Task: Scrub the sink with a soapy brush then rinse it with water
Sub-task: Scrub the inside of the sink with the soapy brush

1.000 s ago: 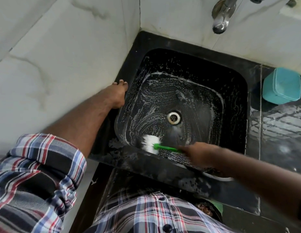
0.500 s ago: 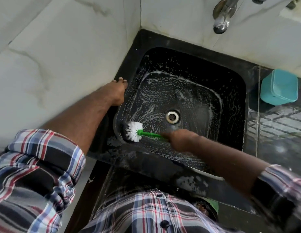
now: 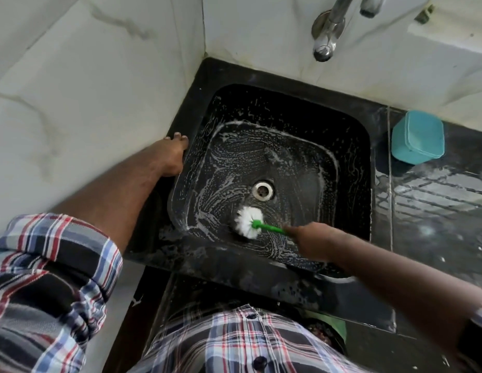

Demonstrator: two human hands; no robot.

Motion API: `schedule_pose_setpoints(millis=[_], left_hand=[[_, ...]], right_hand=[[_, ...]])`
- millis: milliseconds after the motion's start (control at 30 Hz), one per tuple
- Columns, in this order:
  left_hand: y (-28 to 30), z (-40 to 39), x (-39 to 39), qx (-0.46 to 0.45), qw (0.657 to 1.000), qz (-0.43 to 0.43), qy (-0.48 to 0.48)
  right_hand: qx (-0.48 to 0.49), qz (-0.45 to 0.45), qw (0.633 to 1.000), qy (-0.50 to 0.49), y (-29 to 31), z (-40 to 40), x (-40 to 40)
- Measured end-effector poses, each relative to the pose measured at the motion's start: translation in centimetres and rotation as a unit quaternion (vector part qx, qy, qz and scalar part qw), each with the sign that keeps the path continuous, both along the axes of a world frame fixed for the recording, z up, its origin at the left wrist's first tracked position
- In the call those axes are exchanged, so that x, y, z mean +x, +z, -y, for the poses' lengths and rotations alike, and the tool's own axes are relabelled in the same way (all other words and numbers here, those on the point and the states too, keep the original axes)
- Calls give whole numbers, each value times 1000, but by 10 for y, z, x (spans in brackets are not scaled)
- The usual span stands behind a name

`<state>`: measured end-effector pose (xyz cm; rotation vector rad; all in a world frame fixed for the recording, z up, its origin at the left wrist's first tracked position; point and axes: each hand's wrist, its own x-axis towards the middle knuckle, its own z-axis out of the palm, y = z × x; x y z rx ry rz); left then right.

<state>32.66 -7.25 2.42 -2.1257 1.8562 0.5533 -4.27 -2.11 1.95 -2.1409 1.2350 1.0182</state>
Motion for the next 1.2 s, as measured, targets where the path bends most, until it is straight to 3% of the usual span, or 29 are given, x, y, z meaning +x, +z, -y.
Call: schedule_pose_setpoints(millis=[133,200,300,367,500,567,667,733,900,1000,1100,1200], left_hand=[[0,0,0,1,1000,1,8],[0,1,-1,3,1000,2,8],[0,1,-1,3,1000,-2,9],[0,0,0,0,1000,-2,9],[0,1,0,0,1000,5,-5],[1,1,-1,3,1000,5,-5],[1,1,-1,-1,1000,-1,5],[1,1,0,-2,1000,-7,8],[4,0,-2,0,1000,-3,3],[4,-1,-3,-2,1000,-5,11],[4,-1,-3,-4,1000,-14,20],[5,-2,-7,-11,1000,-17,21]], right_hand=[[-87,-111,989,-49,21,26,-56],[-100,-79,989,-72,15,25,-33],[-13,10,999,-34,-1,-18,17],[8,22,999,-23,10,-31,11],[-98,-105,988,-58,34,27,-53],[-128,-102,985,-52,37,30,-51],[-8,-80,996,33,36,-15,-42],[7,-128,990,65,51,-21,-63],[-165,-212,963,27,61,27,-80],[-49,-236,966,92,56,13,-68],[57,-170,970,165,58,-11,-38],[41,1,997,59,35,-26,34]])
